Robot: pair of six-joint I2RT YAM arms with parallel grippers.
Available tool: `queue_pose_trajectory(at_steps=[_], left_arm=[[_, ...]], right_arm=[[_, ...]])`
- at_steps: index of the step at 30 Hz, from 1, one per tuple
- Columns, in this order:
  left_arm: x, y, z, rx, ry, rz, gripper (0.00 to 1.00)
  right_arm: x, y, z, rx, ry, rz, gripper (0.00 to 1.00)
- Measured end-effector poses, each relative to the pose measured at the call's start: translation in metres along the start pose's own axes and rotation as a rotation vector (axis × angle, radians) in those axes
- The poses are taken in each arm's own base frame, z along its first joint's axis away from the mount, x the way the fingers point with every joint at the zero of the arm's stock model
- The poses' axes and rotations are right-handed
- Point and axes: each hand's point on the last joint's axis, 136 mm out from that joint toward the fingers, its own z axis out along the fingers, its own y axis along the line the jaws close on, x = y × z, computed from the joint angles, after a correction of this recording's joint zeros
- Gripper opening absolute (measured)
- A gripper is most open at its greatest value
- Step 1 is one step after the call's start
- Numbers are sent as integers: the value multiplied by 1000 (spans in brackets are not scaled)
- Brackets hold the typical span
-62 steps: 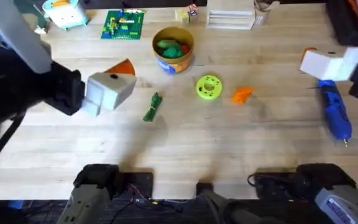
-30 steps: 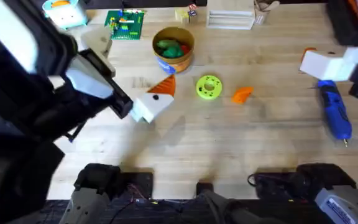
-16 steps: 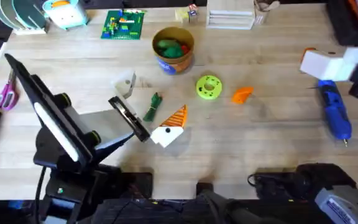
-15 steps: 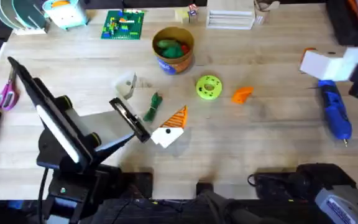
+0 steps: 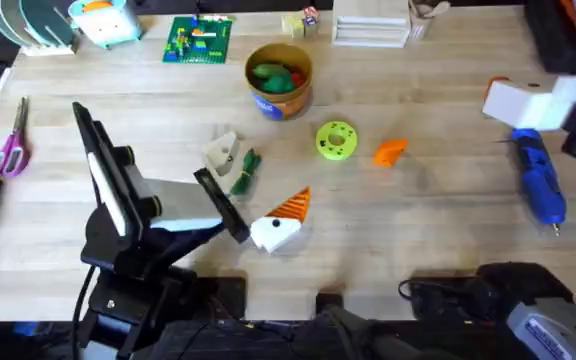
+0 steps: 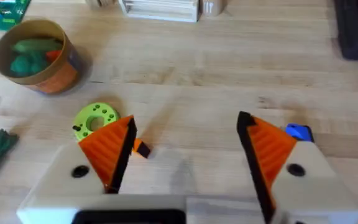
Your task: Pick up the gripper from the table and insert it into the empty holder that is missing its gripper. Then pick up a screw, insert it into the mounting hole, and use the screwdriver to tighten it. Finally, clean up the table by picking up the vegetable and placing it into the bucket.
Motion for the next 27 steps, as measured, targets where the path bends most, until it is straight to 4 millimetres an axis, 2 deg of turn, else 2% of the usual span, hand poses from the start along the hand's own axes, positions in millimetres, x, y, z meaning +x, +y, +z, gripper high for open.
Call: queue_pose_trajectory(at_steps=[8,27], left_arm=[[0,-7,1,31,0,-87,992],[0,-7,1,31,1,-104,992]], right_arm=[[0,0,0,0,0,0,991],[0,0,0,0,0,0,991]])
